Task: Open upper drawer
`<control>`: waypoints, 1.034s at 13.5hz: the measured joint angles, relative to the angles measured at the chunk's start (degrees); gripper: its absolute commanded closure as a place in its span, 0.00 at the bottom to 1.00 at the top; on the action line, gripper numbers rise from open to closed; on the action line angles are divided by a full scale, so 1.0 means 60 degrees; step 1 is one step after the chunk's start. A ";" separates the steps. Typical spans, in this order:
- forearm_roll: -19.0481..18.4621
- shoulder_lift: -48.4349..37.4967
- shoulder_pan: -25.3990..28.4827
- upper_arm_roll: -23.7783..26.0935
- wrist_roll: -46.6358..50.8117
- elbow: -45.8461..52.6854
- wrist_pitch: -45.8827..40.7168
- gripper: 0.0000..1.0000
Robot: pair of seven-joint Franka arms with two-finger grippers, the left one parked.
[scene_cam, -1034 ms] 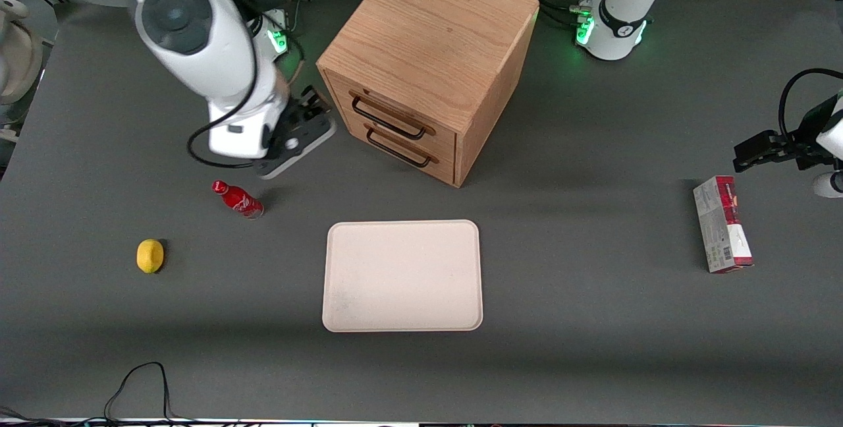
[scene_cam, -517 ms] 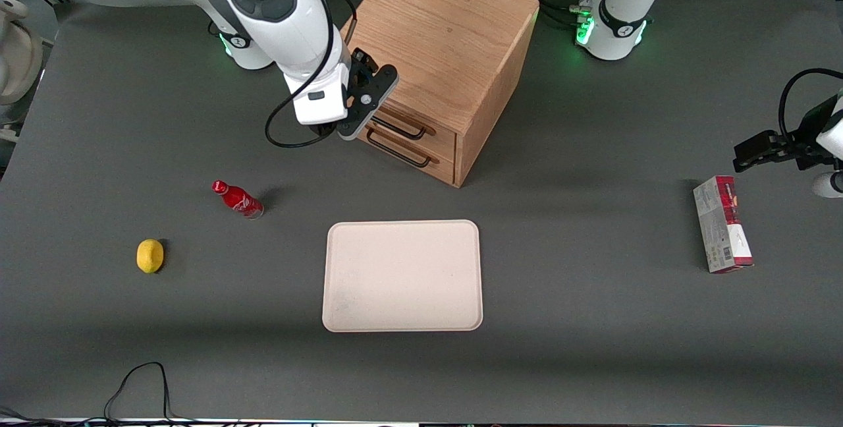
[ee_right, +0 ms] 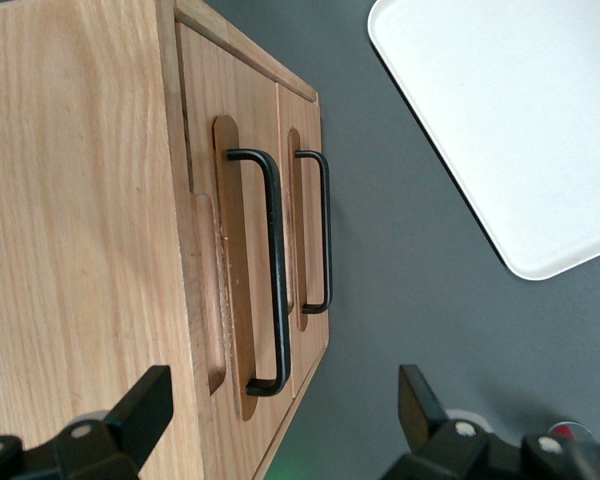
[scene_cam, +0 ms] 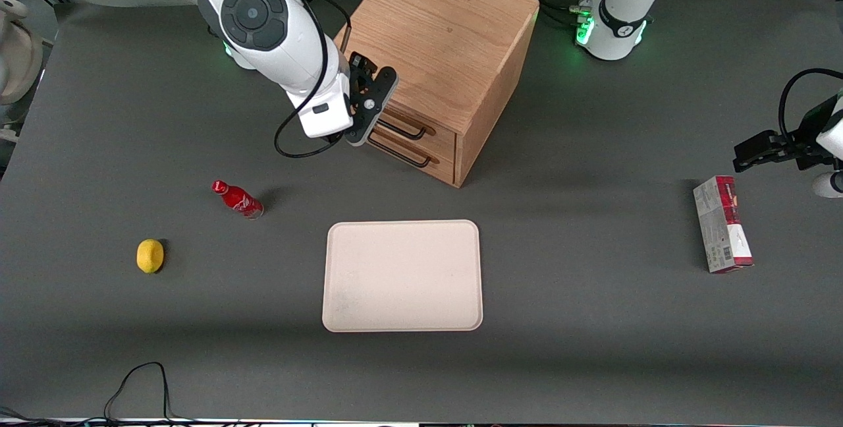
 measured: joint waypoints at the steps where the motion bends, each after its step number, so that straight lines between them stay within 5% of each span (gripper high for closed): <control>1: 0.0012 0.0051 0.0002 0.0000 -0.0009 -0.0037 0.0160 0.00; 14: 0.0018 0.0197 0.0252 0.0063 -0.0346 -0.1905 0.2073 0.00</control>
